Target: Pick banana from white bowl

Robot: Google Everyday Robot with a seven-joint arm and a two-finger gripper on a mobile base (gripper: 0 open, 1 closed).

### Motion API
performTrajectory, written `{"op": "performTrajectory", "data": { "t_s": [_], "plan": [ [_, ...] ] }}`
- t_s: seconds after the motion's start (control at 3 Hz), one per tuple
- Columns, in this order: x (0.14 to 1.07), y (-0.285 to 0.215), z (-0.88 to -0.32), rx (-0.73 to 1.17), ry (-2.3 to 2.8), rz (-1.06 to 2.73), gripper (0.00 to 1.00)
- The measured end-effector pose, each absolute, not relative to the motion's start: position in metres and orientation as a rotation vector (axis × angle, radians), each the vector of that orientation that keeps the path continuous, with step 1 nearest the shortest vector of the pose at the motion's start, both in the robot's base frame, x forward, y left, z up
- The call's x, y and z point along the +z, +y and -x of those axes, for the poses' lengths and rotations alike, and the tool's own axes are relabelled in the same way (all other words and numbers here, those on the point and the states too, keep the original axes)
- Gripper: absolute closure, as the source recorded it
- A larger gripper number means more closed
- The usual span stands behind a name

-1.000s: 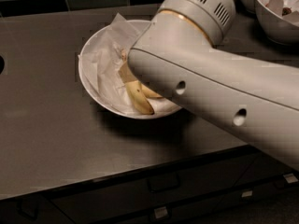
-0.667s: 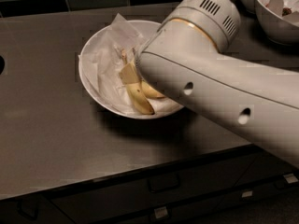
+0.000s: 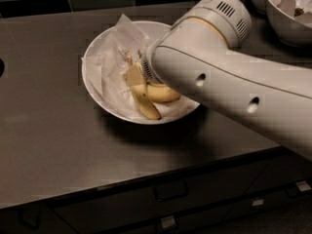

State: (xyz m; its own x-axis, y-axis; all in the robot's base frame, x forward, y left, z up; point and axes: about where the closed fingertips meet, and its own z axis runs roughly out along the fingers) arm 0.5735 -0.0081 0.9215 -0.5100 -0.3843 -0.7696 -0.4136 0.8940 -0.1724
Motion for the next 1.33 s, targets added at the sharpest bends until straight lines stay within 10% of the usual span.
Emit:
{"op": "performTrajectory", "data": {
  "t_s": [1.33],
  "plan": [
    [0.902, 0.003, -0.594, 0.122, 2.153, 0.526, 0.23]
  ]
}}
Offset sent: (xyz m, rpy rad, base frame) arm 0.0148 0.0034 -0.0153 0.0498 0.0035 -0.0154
